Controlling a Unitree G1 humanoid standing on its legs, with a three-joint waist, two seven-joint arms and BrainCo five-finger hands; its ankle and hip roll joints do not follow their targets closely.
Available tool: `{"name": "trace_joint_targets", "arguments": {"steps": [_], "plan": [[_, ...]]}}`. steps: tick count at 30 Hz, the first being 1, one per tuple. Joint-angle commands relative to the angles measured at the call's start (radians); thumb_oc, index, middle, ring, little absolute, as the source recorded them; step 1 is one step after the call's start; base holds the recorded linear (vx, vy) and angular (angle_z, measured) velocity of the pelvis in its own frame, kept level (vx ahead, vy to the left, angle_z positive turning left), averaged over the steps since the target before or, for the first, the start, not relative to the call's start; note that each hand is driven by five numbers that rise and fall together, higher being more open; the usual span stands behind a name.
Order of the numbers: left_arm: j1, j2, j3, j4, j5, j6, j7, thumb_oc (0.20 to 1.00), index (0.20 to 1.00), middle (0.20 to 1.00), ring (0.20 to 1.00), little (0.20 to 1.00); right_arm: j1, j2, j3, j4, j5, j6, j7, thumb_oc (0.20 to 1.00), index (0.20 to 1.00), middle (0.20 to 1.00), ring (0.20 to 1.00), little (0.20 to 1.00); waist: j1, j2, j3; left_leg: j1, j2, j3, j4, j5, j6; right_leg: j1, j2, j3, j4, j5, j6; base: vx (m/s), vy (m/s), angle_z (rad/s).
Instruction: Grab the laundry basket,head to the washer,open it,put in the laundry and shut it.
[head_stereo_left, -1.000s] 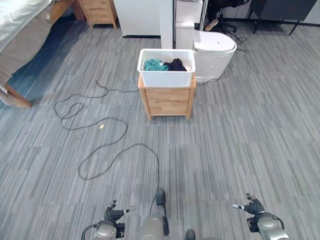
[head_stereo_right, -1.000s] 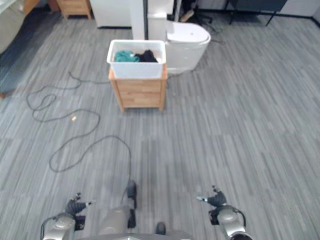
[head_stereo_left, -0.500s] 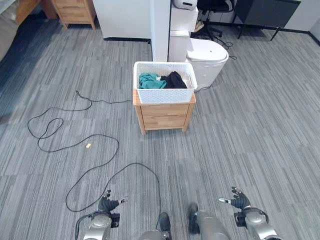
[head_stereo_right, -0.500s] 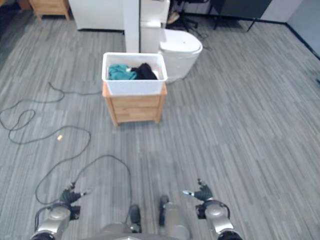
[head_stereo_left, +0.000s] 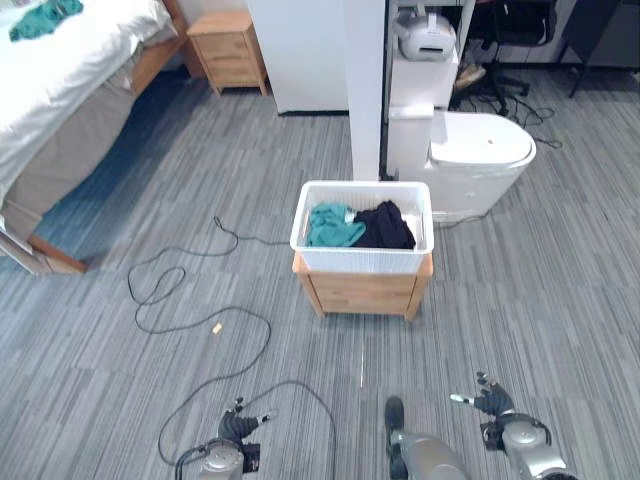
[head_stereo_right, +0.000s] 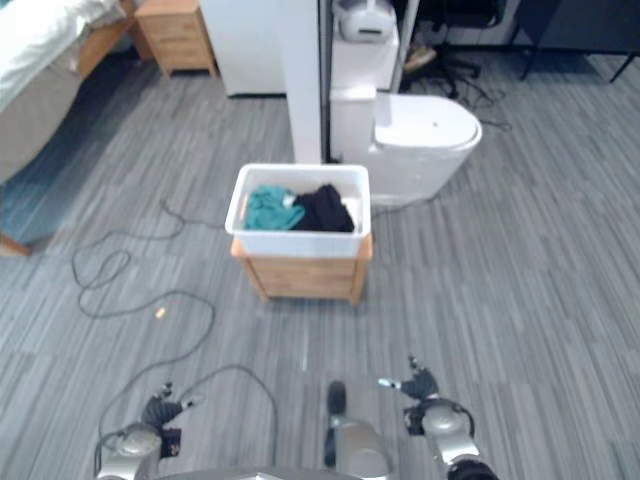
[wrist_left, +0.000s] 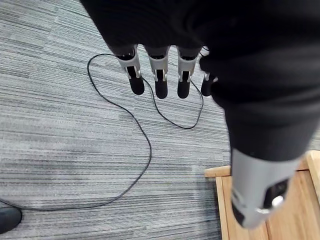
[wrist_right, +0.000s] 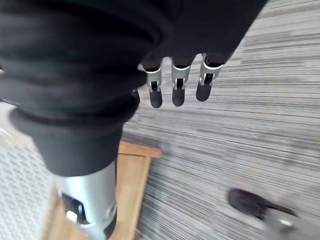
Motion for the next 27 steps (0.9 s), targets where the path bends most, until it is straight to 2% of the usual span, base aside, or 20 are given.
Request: {"name": "trace_joint_targets", "arguments": {"steps": [1, 2, 3, 4, 8, 11, 13, 17, 18, 21, 23, 25, 26, 27], "plan": [[-0.024, 0.043, -0.002, -0.028, -0.039, -0.015, -0.002, 1.000, 1.000, 1.000, 1.000, 1.000, 0.024, -0.037, 0.013, -0.010, 0.040, -0.018, -0.012, 1.000, 1.000, 1.000, 1.000, 1.000, -0.022, -0.052, -0.027, -0.014, -0.015, 0.028, -0.159, 0.056, 0.042, -0.008, -0.066, 0.002, -0.017, -0.074, 0.161, 0.19, -0.047, -0.34], [-0.027, 0.040, -0.003, -0.023, -0.044, -0.014, -0.002, 1.000, 1.000, 1.000, 1.000, 1.000, 0.021, -0.040, 0.014, -0.006, 0.041, -0.017, -0.013, 1.000, 1.000, 1.000, 1.000, 1.000, -0.016, -0.059, -0.025, -0.045, -0.017, 0.036, -0.172, 0.037, 0.054, 0.013, -0.069, 0.008, -0.022, -0.086, 0.162, 0.30, -0.038, -0.28], [-0.026, 0.040, -0.004, -0.028, -0.040, -0.014, 0.002, 1.000, 1.000, 1.000, 1.000, 1.000, 0.018, -0.053, 0.011, -0.018, 0.045, -0.021, -0.017, 1.000, 1.000, 1.000, 1.000, 1.000, 0.005, -0.075, -0.004, -0.149, -0.028, 0.048, -0.229, 0.011, 0.068, 0.059, -0.085, 0.025, -0.028, -0.114, 0.165, 0.30, -0.039, -0.04], [-0.025, 0.040, -0.005, -0.028, -0.040, -0.014, 0.002, 1.000, 1.000, 1.000, 1.000, 1.000, 0.018, -0.053, 0.011, -0.018, 0.045, -0.021, -0.017, 1.000, 1.000, 1.000, 1.000, 1.000, 0.006, -0.074, -0.003, -0.147, -0.027, 0.048, -0.228, 0.009, 0.068, 0.061, -0.084, 0.025, -0.028, -0.115, 0.166, 0.25, -0.010, -0.11], [-0.032, 0.044, 0.013, -0.021, -0.060, -0.019, 0.020, 1.000, 1.000, 1.000, 1.000, 1.000, 0.014, -0.055, 0.011, -0.004, 0.046, -0.020, -0.034, 1.000, 1.000, 1.000, 1.000, 1.000, 0.047, -0.065, 0.035, -0.236, -0.011, 0.038, -0.344, 0.139, 0.044, 0.122, -0.065, 0.041, -0.035, -0.139, 0.157, 0.15, 0.033, -0.45], [-0.024, 0.046, 0.026, -0.006, -0.072, -0.025, 0.028, 1.000, 1.000, 1.000, 1.000, 1.000, 0.016, -0.050, 0.006, -0.002, 0.050, -0.019, -0.038, 1.000, 1.000, 1.000, 1.000, 1.000, 0.064, -0.062, 0.038, -0.251, -0.020, 0.012, -0.370, 0.167, 0.040, 0.148, -0.055, 0.066, -0.026, -0.158, 0.154, 0.20, 0.092, -0.60], [-0.005, 0.056, 0.035, 0.002, -0.055, -0.026, 0.026, 1.000, 1.000, 1.000, 1.000, 1.000, 0.012, -0.045, -0.002, -0.010, 0.044, -0.023, -0.037, 1.000, 1.000, 1.000, 1.000, 1.000, 0.074, -0.060, 0.010, -0.200, -0.041, 0.011, -0.399, 0.143, 0.062, 0.184, -0.065, 0.095, -0.019, -0.176, 0.168, 0.33, 0.247, -0.74], [-0.001, 0.072, 0.044, -0.010, -0.044, -0.026, 0.026, 1.000, 1.000, 1.000, 1.000, 1.000, 0.007, -0.044, -0.002, -0.040, 0.031, -0.024, -0.034, 1.000, 1.000, 1.000, 1.000, 1.000, 0.083, -0.066, -0.004, -0.175, -0.056, 0.023, -0.390, 0.112, 0.085, 0.187, -0.082, 0.123, 0.011, -0.184, 0.182, 0.18, 0.209, -0.28], [-0.003, 0.095, 0.052, -0.039, -0.038, -0.026, 0.027, 1.000, 1.000, 1.000, 1.000, 1.000, -0.009, -0.043, 0.008, -0.075, 0.021, -0.024, -0.030, 1.000, 1.000, 1.000, 1.000, 1.000, 0.090, -0.070, 0.001, -0.168, -0.059, 0.040, -0.382, 0.092, 0.105, 0.157, -0.089, 0.136, 0.084, -0.188, 0.195, 0.09, 0.227, -0.22], [-0.012, 0.118, 0.058, -0.075, -0.033, -0.030, 0.039, 1.000, 1.000, 1.000, 1.000, 1.000, -0.039, -0.042, 0.016, -0.103, 0.021, -0.029, -0.032, 1.000, 1.000, 1.000, 1.000, 1.000, 0.092, -0.072, 0.016, -0.162, -0.060, 0.060, -0.375, 0.080, 0.119, 0.105, -0.091, 0.153, 0.162, -0.184, 0.212, 0.02, 0.114, -0.38], [-0.024, 0.132, 0.067, -0.093, -0.046, -0.034, 0.045, 1.000, 1.000, 1.000, 1.000, 1.000, -0.064, -0.034, 0.025, -0.122, 0.024, -0.036, -0.035, 1.000, 1.000, 1.000, 1.000, 1.000, 0.097, -0.071, 0.026, -0.155, -0.060, 0.078, -0.370, 0.068, 0.127, 0.055, -0.093, 0.142, 0.220, -0.178, 0.222, 0.02, 0.087, -0.34], [-0.026, 0.135, 0.072, -0.099, -0.053, -0.036, 0.049, 1.000, 1.000, 1.000, 1.000, 1.000, -0.074, -0.034, 0.030, -0.129, 0.024, -0.034, -0.035, 1.000, 1.000, 1.000, 1.000, 1.000, 0.097, -0.071, 0.029, -0.143, -0.062, 0.086, -0.374, 0.063, 0.128, 0.032, -0.096, 0.126, 0.222, -0.167, 0.225, 0.07, 0.016, -0.49], [-0.044, 0.146, 0.074, -0.088, -0.070, -0.031, 0.065, 1.000, 1.000, 1.000, 1.000, 1.000, -0.101, -0.047, 0.050, -0.122, 0.017, -0.034, -0.042, 1.000, 1.000, 1.000, 1.000, 1.000, 0.097, -0.071, 0.031, -0.125, -0.061, 0.105, -0.386, 0.055, 0.124, -0.010, -0.109, 0.066, 0.179, -0.146, 0.217, 0.11, -0.027, -0.20], [-0.040, 0.152, 0.074, -0.099, -0.071, -0.036, 0.059, 1.000, 1.000, 1.000, 1.000, 1.000, -0.098, -0.047, 0.045, -0.129, 0.018, -0.027, -0.037, 1.000, 1.000, 1.000, 1.000, 1.000, 0.092, -0.073, 0.029, -0.124, -0.067, 0.097, -0.382, 0.053, 0.124, 0.009, -0.111, 0.054, 0.150, -0.149, 0.216, 0.11, -0.028, -0.22]]}}
